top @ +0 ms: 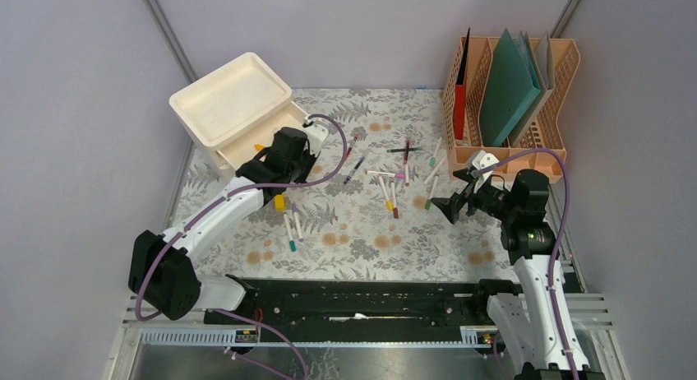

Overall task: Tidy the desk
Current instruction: Close the drawer in the storage box.

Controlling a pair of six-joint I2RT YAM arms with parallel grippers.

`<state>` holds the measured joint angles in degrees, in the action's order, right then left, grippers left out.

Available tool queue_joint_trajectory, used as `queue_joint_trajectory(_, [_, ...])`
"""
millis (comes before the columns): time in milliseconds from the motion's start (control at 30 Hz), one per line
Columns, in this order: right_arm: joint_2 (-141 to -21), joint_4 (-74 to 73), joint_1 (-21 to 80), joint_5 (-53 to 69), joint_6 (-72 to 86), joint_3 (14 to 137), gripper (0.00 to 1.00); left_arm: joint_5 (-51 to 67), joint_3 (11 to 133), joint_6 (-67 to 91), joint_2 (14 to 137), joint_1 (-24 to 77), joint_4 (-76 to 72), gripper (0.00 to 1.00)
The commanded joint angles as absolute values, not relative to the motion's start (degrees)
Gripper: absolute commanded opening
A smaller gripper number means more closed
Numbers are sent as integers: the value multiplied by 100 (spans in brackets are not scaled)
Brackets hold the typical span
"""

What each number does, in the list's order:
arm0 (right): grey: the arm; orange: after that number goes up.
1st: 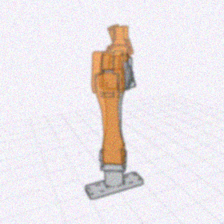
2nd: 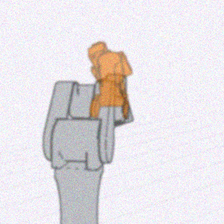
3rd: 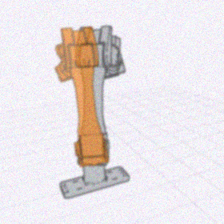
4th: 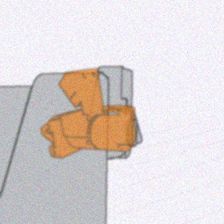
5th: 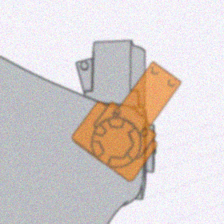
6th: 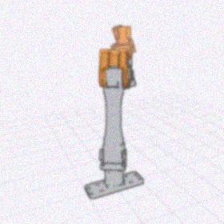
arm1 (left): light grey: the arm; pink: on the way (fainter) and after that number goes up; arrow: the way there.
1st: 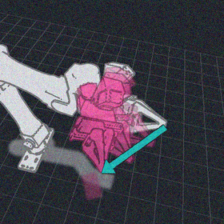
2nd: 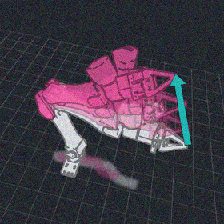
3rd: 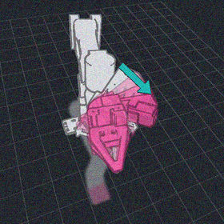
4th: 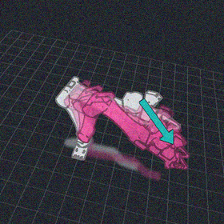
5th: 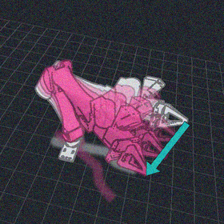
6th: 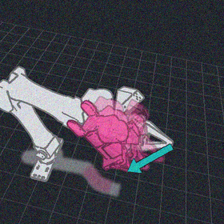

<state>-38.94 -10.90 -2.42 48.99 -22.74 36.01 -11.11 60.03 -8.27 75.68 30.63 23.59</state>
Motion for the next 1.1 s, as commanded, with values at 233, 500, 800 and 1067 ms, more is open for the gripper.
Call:
queue_joint_trajectory(233, [-3778,-976,-272,4925,-2347,3624,100,-3642,5677,-632,7160,2849,2275,55])
queue_joint_trajectory(500, [-3769,-985,-272,4949,-2347,3624,100,-2650,5321,-381,6312,2627,1935,97])
queue_joint_trajectory(800, [-3770,-989,-272,4933,-2354,3626,100,-879,5460,-747,6632,2601,1801,6])
queue_joint_trajectory(1067, [-3764,-1002,-272,4940,-2380,3631,100,-1415,5859,-1466,7631,2540,1420,0])
